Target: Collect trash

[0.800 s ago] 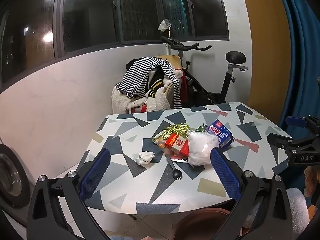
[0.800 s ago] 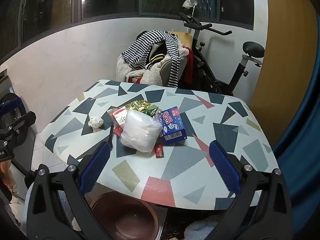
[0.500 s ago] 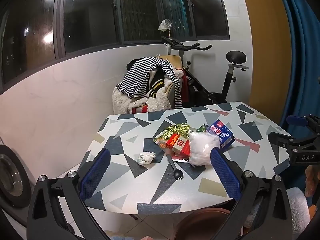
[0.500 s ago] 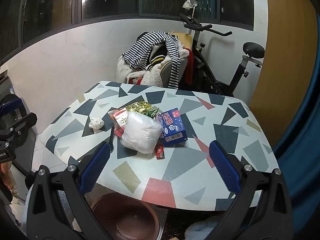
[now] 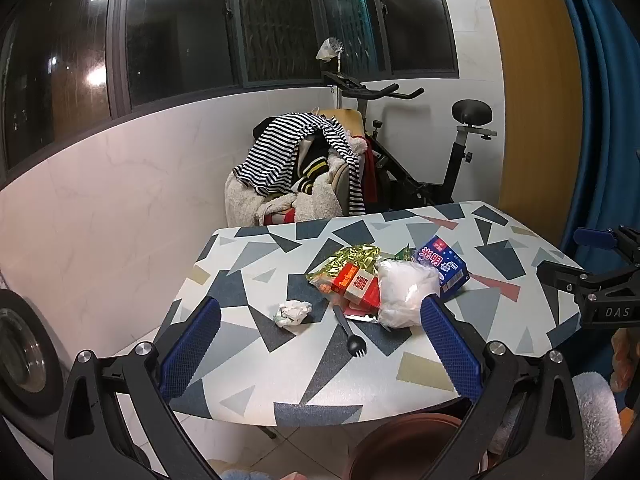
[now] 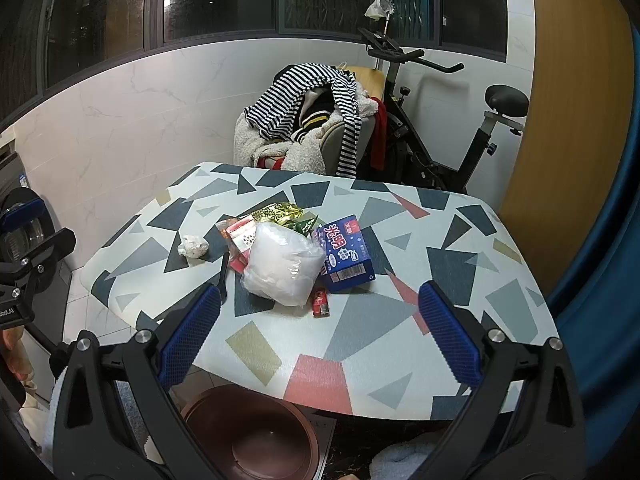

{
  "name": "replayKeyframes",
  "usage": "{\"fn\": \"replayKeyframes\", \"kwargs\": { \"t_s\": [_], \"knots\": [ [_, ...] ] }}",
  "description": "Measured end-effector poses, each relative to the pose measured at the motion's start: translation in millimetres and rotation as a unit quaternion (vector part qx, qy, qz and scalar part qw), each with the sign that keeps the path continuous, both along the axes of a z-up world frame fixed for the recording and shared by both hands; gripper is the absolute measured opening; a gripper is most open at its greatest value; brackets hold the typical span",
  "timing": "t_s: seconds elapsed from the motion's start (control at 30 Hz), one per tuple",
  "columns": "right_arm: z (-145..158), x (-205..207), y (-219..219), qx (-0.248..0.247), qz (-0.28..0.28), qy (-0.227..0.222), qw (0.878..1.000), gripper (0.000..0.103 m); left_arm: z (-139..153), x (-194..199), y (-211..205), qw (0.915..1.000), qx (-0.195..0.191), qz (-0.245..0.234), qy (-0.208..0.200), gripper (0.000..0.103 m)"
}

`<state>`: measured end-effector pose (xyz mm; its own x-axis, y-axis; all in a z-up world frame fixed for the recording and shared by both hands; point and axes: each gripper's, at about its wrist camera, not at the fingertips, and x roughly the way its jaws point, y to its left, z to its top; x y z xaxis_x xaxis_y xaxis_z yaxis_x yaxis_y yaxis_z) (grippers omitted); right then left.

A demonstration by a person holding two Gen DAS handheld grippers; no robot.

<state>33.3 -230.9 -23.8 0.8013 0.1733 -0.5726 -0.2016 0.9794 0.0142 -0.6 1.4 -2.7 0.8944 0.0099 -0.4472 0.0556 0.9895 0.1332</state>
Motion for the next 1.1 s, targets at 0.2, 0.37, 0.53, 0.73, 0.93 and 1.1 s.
{"fn": "replayKeyframes", "kwargs": {
  "t_s": [0.2,0.37,0.53,0.73,0.93,1.1],
  "knots": [
    [-2.1,-0.8,0.1,0.000,0.001,0.002,1.000,0.097,-11.3,-1.9,3.2,1.0000,0.000,0.001,0.001,0.098],
    [-3.7,-0.1,2.1,0.001,0.002,0.003,1.000,0.097,-13.1,-3.1,4.5,1.0000,-0.002,0.002,0.002,0.098],
    [-1.3,-2.7,-1.0,0.000,0.000,0.001,1.000,0.097,-12.2,-2.1,2.2,1.0000,-0.001,0.002,0.003,0.098],
    [-2.0,-3.6,-1.7,0.000,0.000,0.000,1.000,0.097,-11.6,-1.8,2.7,1.0000,-0.001,0.001,0.003,0.098],
    [-1.9,-3.5,-1.8,0.001,0.000,0.000,1.000,0.097,-11.2,-1.8,3.3,1.0000,-0.002,0.002,0.004,0.098],
    [-1.5,-3.3,-1.8,0.000,0.000,-0.001,1.000,0.097,-12.1,-2.5,4.2,1.0000,-0.002,0.001,0.003,0.098]
  ]
}}
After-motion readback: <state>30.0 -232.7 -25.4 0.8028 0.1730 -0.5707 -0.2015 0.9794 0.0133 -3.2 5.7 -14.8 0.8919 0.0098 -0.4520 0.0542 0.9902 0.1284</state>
